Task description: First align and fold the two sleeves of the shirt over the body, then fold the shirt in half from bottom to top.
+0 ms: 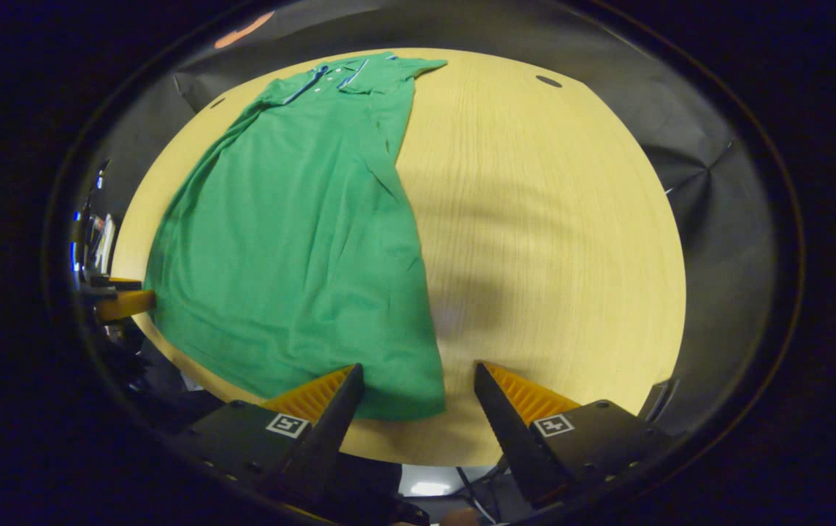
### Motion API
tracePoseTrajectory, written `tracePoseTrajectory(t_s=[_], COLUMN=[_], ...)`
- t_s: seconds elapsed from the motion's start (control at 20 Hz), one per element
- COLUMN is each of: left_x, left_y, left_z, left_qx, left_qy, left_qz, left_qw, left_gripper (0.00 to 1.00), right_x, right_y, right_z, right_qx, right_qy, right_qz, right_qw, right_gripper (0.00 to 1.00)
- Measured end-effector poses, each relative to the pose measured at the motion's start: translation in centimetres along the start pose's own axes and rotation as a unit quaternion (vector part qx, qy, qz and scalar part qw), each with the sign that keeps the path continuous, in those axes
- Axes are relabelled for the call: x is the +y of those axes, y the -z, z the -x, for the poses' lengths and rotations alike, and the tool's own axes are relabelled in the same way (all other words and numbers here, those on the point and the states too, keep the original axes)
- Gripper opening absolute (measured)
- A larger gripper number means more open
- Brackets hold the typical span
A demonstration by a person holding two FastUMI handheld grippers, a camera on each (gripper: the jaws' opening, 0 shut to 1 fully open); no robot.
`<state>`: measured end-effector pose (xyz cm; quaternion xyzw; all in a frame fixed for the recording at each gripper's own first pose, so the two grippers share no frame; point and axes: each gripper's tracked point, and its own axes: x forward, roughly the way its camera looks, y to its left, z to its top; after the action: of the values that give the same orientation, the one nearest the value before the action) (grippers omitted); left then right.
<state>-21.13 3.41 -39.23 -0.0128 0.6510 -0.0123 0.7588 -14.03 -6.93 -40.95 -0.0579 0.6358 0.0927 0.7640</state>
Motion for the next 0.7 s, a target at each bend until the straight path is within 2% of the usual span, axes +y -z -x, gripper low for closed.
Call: tracePoseTrajectory(t_s=[0.1,0.15,0.2,0.25,0.3,0.35,0.4,0.45,0.5,0.55,0.6,0.7], left_x=[0.1,0.1,0.0,-0.3,-0.6,-0.8,-1.0,-1.2,-1.5,-1.8,-2.0,-2.4], left_y=[0.2,0.3,0.5,0.5,0.6,0.6,0.8,0.9,1.1,1.1,1.2,1.3], left_z=[0.0,0.2,0.2,0.1,0.1,-0.1,0.0,0.0,0.1,0.3,0.2,0.4], left_qx=[0.003,0.003,0.007,0.011,0.015,0.018,0.023,0.027,0.031,0.032,0.032,0.036], left_qy=[-0.002,-0.004,-0.004,-0.003,-0.001,0.002,0.005,0.010,0.021,0.031,0.040,0.067], left_qz=[0.009,0.014,0.020,0.021,0.016,0.012,0.008,0.006,0.008,0.013,0.014,0.016], left_qw=[1.000,1.000,1.000,1.000,1.000,1.000,1.000,1.000,0.999,0.999,0.999,0.997], left_gripper=[1.00,1.00,1.00,1.00,1.00,0.89,0.80,0.62,0.51,0.26,0.10,0.06], right_x=[0.0,0.1,0.2,0.3,0.4,0.6,0.8,1.1,1.6,1.6,1.7,2.1], right_y=[0.1,0.2,0.3,0.4,0.5,0.6,0.7,0.6,0.6,0.7,0.7,0.6], right_z=[-0.1,-0.2,0.1,0.0,0.0,0.1,0.0,0.1,0.1,0.0,0.1,0.0], right_qx=[0.002,0.005,0.007,0.009,0.011,0.013,0.014,0.012,0.010,0.011,0.012,0.012], right_qy=[0.000,0.000,0.000,-0.001,-0.002,-0.004,-0.008,-0.013,-0.022,-0.019,-0.020,-0.027], right_qz=[-0.001,-0.005,-0.007,-0.006,-0.003,-0.003,-0.003,-0.004,-0.004,0.000,0.005,-0.004], right_qw=[1.000,1.000,1.000,1.000,1.000,1.000,1.000,1.000,1.000,1.000,1.000,1.000], right_gripper=[0.94,0.96,0.89,0.86,0.77,0.68,0.51,0.43,0.22,0.14,0.05,0.02])
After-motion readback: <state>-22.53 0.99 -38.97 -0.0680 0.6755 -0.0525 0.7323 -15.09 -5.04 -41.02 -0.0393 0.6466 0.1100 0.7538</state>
